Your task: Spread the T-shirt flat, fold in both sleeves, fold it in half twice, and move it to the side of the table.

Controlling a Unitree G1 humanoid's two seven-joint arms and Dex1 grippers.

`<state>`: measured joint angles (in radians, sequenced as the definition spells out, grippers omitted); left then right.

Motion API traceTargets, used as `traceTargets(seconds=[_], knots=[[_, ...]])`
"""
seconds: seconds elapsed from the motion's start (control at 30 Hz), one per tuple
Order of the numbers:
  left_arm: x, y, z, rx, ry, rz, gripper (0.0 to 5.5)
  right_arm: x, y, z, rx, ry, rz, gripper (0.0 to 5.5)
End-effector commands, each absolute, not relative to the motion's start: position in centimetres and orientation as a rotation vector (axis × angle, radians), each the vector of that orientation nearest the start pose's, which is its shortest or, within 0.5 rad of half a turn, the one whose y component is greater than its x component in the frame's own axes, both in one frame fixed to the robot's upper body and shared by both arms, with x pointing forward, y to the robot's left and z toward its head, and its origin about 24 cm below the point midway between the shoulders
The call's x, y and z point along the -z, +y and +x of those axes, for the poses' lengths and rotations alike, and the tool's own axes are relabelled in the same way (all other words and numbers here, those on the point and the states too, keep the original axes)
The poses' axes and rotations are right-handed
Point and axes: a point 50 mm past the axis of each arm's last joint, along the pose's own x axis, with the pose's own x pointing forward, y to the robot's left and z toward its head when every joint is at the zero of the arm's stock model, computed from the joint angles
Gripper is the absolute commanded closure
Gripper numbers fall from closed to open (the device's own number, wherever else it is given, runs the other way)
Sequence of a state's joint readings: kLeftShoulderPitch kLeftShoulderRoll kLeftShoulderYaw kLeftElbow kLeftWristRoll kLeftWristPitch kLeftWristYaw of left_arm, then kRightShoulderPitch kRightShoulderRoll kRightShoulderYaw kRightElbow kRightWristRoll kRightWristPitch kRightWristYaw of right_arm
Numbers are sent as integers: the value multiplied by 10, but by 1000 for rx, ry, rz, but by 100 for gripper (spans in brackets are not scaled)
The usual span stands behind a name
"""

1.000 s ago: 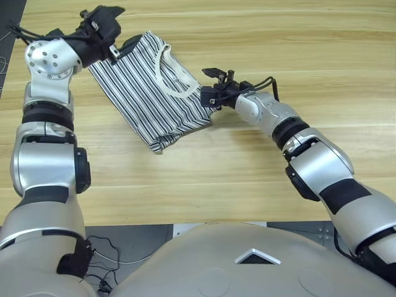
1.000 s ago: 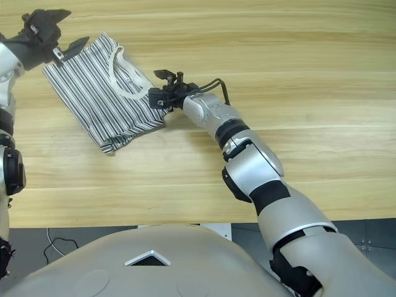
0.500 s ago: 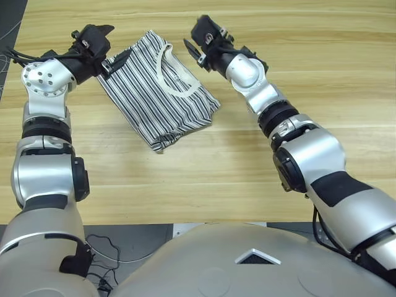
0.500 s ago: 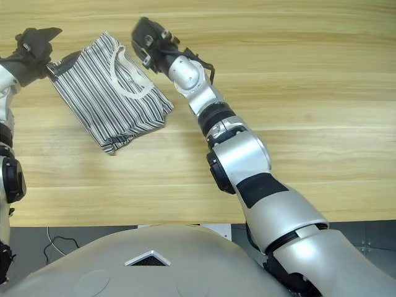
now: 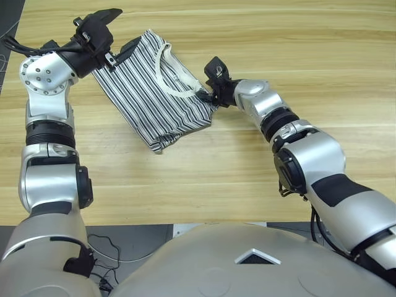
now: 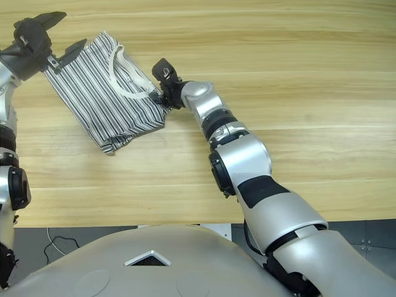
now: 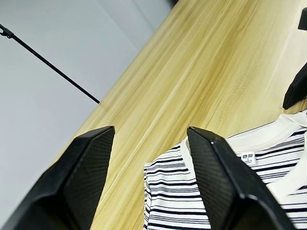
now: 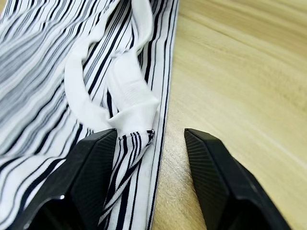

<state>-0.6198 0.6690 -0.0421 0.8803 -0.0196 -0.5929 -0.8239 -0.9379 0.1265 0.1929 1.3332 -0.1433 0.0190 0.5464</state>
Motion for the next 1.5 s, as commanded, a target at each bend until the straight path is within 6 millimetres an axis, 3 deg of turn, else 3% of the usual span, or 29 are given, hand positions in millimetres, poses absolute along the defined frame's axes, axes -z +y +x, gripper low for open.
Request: traceTargets(seconds=[0.03,0.17,0.27,0.47,0.63,0.8,1.03,1.13,1.23,1.4,1.5], knots=[[-115,265,329,691,-64,713,268,38,31,267,-1183,669,-454,290],[-115,263,329,690,-69,713,268,54,6,264,-1211,677,-681,290],[-114,263,329,686,-65,714,268,62,-24,266,-1260,732,-716,290],[-111,263,327,677,-61,717,268,50,-63,261,-1539,821,-231,290],[-111,262,327,680,-67,713,268,33,-73,261,-1661,771,-45,290],[-109,262,326,680,-61,711,268,20,-84,249,-1756,747,4,290],[-106,262,325,680,-51,708,268,-16,-74,249,-1683,593,147,290],[-99,259,323,693,-34,704,268,-33,-82,255,-1664,438,58,290],[-84,249,320,744,-1,688,268,-35,-99,259,-1611,285,-278,290],[-44,216,311,897,101,668,268,-38,-132,242,-1748,71,-771,290],[-26,202,308,940,160,648,268,-30,-134,226,-1844,-31,-935,290]])
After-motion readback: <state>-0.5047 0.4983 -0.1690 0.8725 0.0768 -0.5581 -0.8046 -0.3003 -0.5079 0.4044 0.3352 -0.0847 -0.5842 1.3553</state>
